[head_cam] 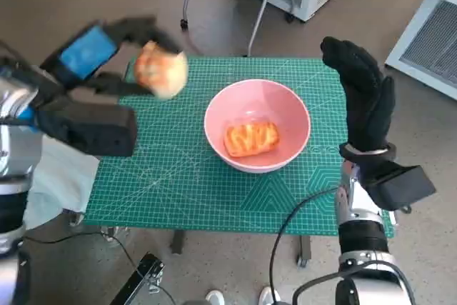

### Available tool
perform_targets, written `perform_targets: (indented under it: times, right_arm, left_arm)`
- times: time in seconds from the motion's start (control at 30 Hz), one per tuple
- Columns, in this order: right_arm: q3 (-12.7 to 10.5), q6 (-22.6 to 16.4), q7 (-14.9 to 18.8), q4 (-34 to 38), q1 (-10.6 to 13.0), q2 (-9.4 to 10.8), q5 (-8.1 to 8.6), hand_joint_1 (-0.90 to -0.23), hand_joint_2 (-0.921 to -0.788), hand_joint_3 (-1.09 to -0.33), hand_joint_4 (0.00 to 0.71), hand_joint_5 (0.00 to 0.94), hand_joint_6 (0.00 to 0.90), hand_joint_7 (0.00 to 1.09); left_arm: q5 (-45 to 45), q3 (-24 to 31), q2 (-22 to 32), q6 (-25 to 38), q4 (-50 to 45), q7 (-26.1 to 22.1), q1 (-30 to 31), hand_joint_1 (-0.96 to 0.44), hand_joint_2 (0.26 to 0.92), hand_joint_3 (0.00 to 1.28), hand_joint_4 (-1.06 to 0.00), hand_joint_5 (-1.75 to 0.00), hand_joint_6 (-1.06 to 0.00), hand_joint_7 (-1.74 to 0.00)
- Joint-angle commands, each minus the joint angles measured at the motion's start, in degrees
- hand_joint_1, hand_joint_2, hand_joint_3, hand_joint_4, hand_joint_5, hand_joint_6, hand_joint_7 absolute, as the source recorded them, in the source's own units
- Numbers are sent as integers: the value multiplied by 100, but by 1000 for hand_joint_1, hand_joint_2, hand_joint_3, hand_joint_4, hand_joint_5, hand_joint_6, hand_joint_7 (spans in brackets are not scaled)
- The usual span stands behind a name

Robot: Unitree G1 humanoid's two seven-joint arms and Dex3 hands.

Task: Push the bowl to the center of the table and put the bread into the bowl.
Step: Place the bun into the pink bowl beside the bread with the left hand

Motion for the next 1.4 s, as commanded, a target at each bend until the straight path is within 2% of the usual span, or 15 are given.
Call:
perform_targets:
  times: [0.03,0.17,0.37,0.53,0.73,0.83,0.87,0.9,0.97,1.03,1.07,1.1,1.17,1.27,1.4]
  right_arm:
    - [-30,26,2,48,129,-55,14,-453,-918,-633,427,5,128,859]
    - [-26,-3,-35,35,144,-49,-24,-461,-920,-627,428,5,128,853]
    - [-26,-58,-69,20,192,-46,-58,-469,-921,-623,428,5,130,849]
    - [-42,-98,-61,44,229,-55,-34,-473,-921,-618,429,5,133,845]
    - [-69,-124,-53,1,295,-71,4,-477,-921,-613,432,6,138,839]
    - [-91,-135,-44,9,315,-83,26,-480,-921,-608,434,7,141,834]
    - [-97,-137,-42,15,317,-86,29,-480,-921,-606,435,8,143,832]
    - [-101,-144,-49,17,321,-86,22,-480,-921,-606,435,8,144,831]
    - [-109,-154,-63,26,322,-89,3,-482,-921,-603,436,8,146,826]
    - [-117,-161,-77,38,322,-96,-17,-483,-921,-601,436,8,143,822]
    - [-120,-164,-82,40,323,-98,-25,-483,-921,-600,436,8,141,819]
    - [-122,-166,-91,48,321,-99,-33,-483,-921,-600,437,8,141,818]
    - [-126,-168,-103,59,318,-102,-43,-481,-921,-599,435,7,137,812]
    - [-128,-158,-109,57,315,-111,-38,-475,-921,-600,432,5,136,807]
    - [-123,-129,-107,56,296,-113,-19,-471,-921,-603,430,4,135,803]
  left_arm:
    - [98,-280,-416,-139,85,210,-194,3,909,52,-606,-1262,-790,-985]
    - [201,-555,-718,-343,292,375,-299,2,912,43,-666,-1156,-734,-1092]
    - [305,-914,-1060,-704,717,460,-427,1,919,48,-608,-1228,-750,-1061]
    - [440,-1184,-1357,-907,1240,586,-549,0,920,82,-585,-1153,-701,-1207]
    - [564,-1396,-1645,-969,1695,704,-534,0,921,150,-499,-1211,-638,-1299]
    - [568,-1481,-1764,-770,1822,504,-469,0,921,231,-392,-1337,-558,-1361]
    - [581,-1510,-1782,-735,1852,473,-456,-123,921,253,-360,-1126,-511,-1406]
    - [618,-1558,-1789,-694,1882,430,-441,-167,921,260,-366,-1018,-496,-1421]
    - [699,-1653,-1798,-593,1921,339,-420,-271,921,285,-387,-679,-448,-1466]
    - [791,-1736,-1800,-479,1925,247,-387,-306,921,306,-374,-499,-418,-1497]
    - [824,-1762,-1799,-435,1916,214,-369,-228,897,268,-363,-380,-371,-1206]
    - [858,-1786,-1797,-393,1917,187,-349,-199,898,237,-367,-323,-373,-1064]
    - [901,-1822,-1786,-336,1904,144,-311,-141,911,134,-362,-147,-390,-651]
    - [914,-1826,-1760,-262,1834,64,-245,-125,916,65,-309,-48,-378,-398]
    - [764,-1712,-1759,-54,1652,-159,-109,-126,919,29,-220,-10,-335,-228]
